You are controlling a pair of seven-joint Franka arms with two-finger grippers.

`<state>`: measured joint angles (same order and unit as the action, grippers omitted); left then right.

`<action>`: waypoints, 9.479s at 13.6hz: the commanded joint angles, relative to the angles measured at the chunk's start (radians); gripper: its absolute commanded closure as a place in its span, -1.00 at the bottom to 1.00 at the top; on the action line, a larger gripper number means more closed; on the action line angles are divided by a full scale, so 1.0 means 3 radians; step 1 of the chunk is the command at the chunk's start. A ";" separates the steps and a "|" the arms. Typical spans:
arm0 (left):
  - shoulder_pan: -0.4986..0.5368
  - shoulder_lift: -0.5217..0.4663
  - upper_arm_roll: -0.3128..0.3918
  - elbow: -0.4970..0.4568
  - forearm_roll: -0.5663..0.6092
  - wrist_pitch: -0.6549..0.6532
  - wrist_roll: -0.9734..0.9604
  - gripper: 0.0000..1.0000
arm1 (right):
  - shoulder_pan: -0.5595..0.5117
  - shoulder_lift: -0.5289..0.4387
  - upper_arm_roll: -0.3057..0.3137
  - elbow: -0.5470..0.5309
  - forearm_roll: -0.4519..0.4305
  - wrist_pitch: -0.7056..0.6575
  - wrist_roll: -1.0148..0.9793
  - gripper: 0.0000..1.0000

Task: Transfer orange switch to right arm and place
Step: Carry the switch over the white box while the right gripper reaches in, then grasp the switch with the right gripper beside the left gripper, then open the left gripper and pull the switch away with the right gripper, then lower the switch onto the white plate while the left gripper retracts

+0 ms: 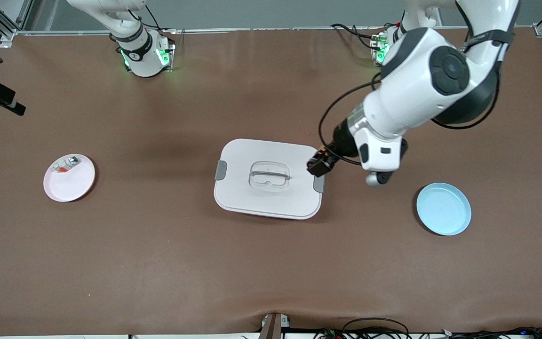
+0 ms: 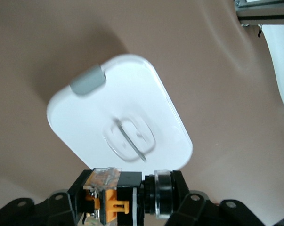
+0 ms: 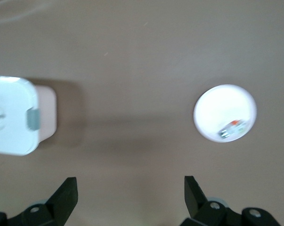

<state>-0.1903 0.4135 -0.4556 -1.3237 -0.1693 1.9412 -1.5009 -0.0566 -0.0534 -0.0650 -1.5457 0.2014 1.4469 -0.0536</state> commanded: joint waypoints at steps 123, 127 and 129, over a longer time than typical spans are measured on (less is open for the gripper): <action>0.0757 -0.1465 0.1043 -0.0813 0.0656 -0.1189 0.4625 -1.00 | -0.0885 0.1717 0.0038 -0.1945 -0.0625 0.3844 -0.5901 -1.00; 0.0757 -0.1465 0.1048 -0.0808 0.0656 -0.1184 0.4625 -1.00 | -0.0865 0.1687 0.0038 -0.1894 -0.0625 0.3803 -0.5819 -1.00; 0.0757 -0.1465 0.1048 -0.0803 0.0656 -0.1184 0.4625 -1.00 | -0.0824 0.1656 0.0043 -0.1808 -0.0625 0.3564 -0.5692 -1.00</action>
<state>0.0361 0.0023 -0.1497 -1.5421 0.0475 1.5740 -0.1379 -0.3191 0.4549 -0.0534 -2.1178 0.0158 2.5836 -1.8051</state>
